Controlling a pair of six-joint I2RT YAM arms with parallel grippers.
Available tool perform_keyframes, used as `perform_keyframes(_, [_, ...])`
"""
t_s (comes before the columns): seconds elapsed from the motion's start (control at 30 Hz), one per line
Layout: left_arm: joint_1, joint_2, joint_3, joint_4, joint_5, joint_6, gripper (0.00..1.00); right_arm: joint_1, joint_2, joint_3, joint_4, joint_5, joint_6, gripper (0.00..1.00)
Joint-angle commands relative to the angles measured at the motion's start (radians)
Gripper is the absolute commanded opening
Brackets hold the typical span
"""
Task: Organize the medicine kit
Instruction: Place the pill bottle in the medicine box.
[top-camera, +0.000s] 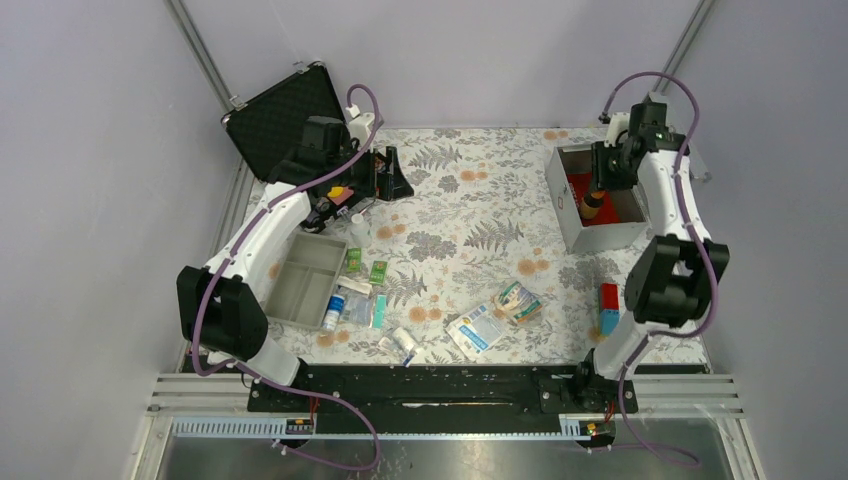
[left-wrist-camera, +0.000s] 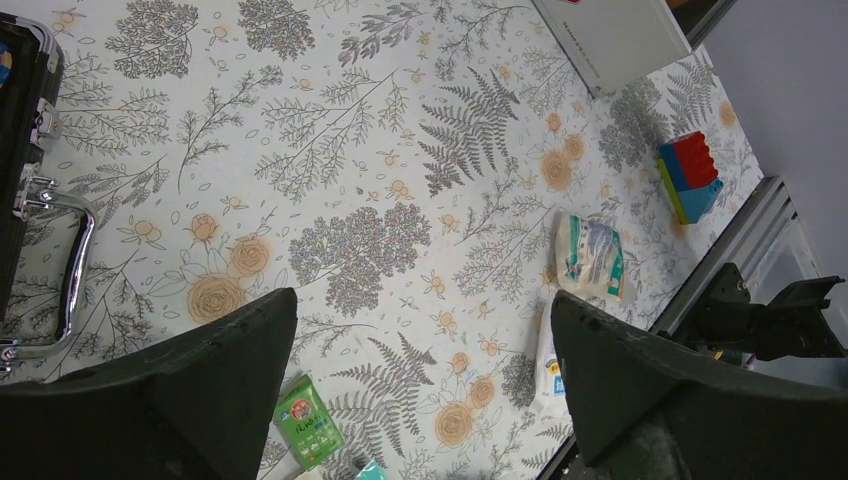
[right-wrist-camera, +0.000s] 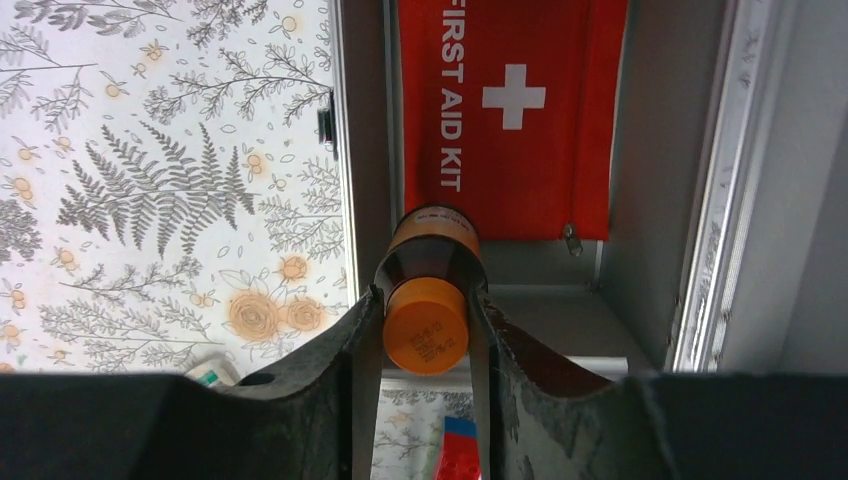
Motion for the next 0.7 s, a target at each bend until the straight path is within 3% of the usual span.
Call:
perform_keyframes(0.0, [0.002, -0.040, 0.012, 0.016, 0.005, 0.031, 0.97, -0.002, 0.092, 0.170, -0.107, -0.032, -0.073, 0.00])
perform_keyframes(0.17, [0.002, -0.039, 0.014, 0.013, -0.004, 0.039, 0.97, -0.013, 0.239, 0.255, -0.257, -0.056, -0.055, 0.00])
perform_keyframes(0.5, [0.002, -0.040, 0.010, 0.001, -0.006, 0.049, 0.97, -0.097, 0.286, 0.135, -0.284, -0.066, -0.073, 0.00])
perform_keyframes(0.53, [0.003, -0.039, 0.011, 0.000, -0.005, 0.049, 0.97, -0.101, 0.284, 0.128, -0.282, -0.039, -0.080, 0.04])
perform_keyframes(0.6, [0.003, -0.038, 0.010, 0.002, 0.007, 0.061, 0.97, -0.102, 0.265, 0.112, -0.258, 0.069, -0.088, 0.31])
perform_keyframes(0.63, [0.003, -0.041, 0.008, 0.007, 0.008, 0.072, 0.97, -0.102, 0.247, 0.098, -0.229, 0.124, -0.087, 0.40])
perform_keyframes(0.67, [0.003, -0.043, 0.006, 0.012, -0.015, 0.075, 0.98, -0.102, 0.225, 0.088, -0.206, 0.161, -0.088, 0.43])
